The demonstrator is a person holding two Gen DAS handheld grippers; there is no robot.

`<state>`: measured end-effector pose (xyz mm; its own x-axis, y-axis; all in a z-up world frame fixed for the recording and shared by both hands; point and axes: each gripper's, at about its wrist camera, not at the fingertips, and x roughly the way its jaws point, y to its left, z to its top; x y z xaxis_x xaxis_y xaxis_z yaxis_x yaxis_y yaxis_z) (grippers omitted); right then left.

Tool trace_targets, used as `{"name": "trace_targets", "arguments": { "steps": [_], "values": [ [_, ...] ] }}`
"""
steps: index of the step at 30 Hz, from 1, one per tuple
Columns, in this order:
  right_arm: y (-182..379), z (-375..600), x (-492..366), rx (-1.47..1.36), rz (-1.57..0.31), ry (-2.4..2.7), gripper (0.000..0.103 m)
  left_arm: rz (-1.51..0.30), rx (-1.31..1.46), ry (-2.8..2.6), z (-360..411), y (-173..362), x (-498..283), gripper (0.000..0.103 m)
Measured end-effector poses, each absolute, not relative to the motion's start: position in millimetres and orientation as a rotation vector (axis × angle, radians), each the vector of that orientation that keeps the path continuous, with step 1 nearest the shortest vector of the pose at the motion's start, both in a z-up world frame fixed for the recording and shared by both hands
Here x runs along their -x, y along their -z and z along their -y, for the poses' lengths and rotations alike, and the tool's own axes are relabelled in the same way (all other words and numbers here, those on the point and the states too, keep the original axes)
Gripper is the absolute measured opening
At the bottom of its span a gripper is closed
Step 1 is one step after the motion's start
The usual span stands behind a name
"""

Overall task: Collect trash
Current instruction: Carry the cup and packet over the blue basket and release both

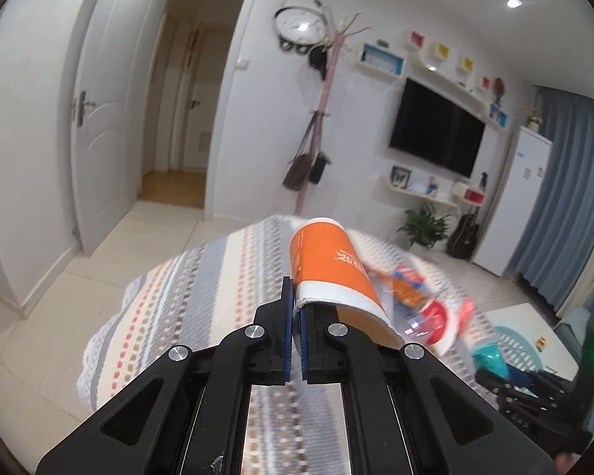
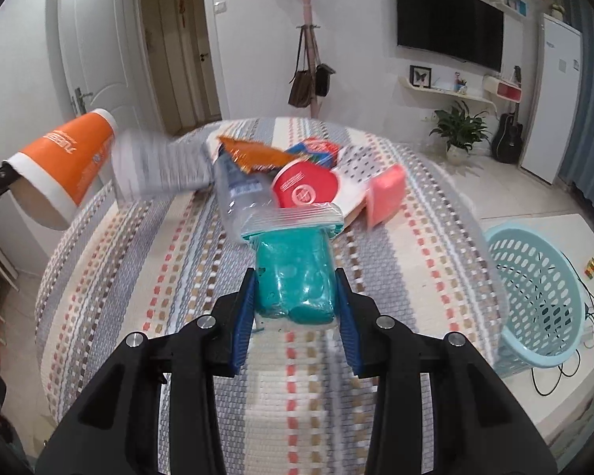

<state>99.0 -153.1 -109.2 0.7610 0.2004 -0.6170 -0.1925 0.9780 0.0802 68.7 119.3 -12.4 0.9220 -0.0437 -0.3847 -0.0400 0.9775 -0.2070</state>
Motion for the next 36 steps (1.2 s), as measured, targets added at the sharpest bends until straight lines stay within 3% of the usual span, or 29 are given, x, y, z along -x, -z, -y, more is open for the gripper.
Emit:
{"name": "trace_targets", "arguments": {
  "steps": [17, 36],
  "values": [
    [90, 278, -103, -0.157, -0.569, -0.009, 0.035, -0.39, 0.083, 0.311, 37, -8, -111, 0.001],
    [134, 435, -110, -0.307, -0.614, 0.312, 0.035, -0.55, -0.053, 0.6, 230, 36, -183, 0.001]
  ]
}}
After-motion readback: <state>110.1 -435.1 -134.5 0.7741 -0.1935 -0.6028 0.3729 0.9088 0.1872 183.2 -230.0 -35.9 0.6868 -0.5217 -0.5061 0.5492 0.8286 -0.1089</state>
